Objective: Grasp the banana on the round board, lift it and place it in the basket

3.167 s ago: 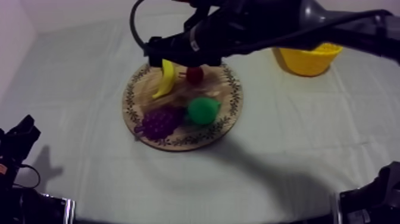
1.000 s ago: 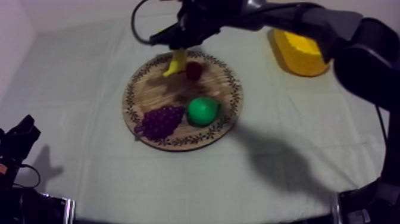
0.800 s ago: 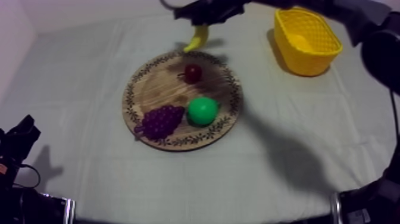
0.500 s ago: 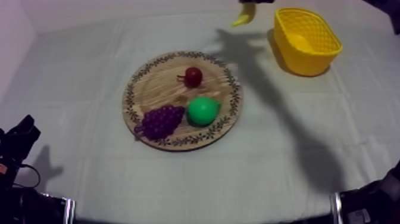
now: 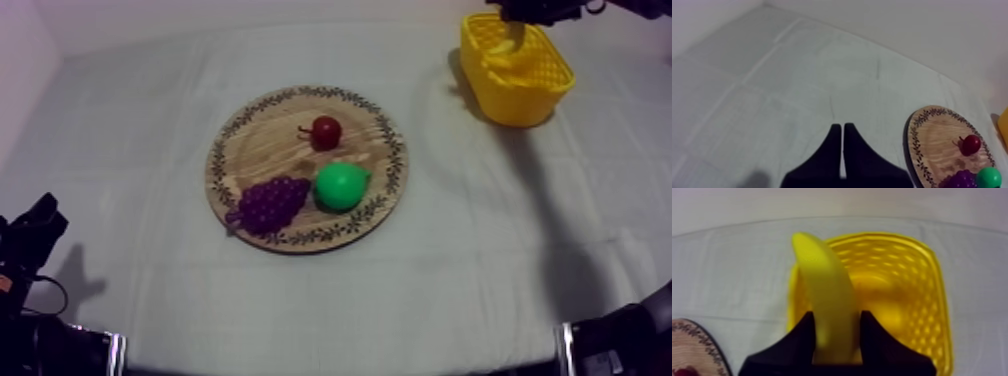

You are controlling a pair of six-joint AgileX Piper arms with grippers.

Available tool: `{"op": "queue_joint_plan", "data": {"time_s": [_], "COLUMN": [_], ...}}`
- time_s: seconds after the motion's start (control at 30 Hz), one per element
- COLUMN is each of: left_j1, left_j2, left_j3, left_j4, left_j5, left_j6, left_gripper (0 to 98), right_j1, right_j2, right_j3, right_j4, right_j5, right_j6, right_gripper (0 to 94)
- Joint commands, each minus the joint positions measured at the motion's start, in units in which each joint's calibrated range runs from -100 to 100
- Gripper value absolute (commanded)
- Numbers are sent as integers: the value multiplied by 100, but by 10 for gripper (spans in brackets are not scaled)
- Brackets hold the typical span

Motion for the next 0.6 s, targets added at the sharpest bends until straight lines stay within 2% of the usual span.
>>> {"op": "queue_joint_plan", "data": {"time_s": [0.0, 0.43, 0.57], "left_j1": [-1, -1, -1], "left_j2": [-5, -5, -5], "left_j3": [-1, -1, -1], "left_j4": [-3, -3, -3], "left_j5": [0, 0, 0], "left_j6": [1, 0, 0], "left_gripper": [1, 1, 1], "right_j1": [177, 440, 497], "right_j2": [27, 700, 965], "right_j3": [4, -479, -372], "right_j4": [-52, -252, -353], "right_j5": [-57, -167, -431], "right_j6": [99, 382, 508], "right_gripper": [208, 210, 211]}}
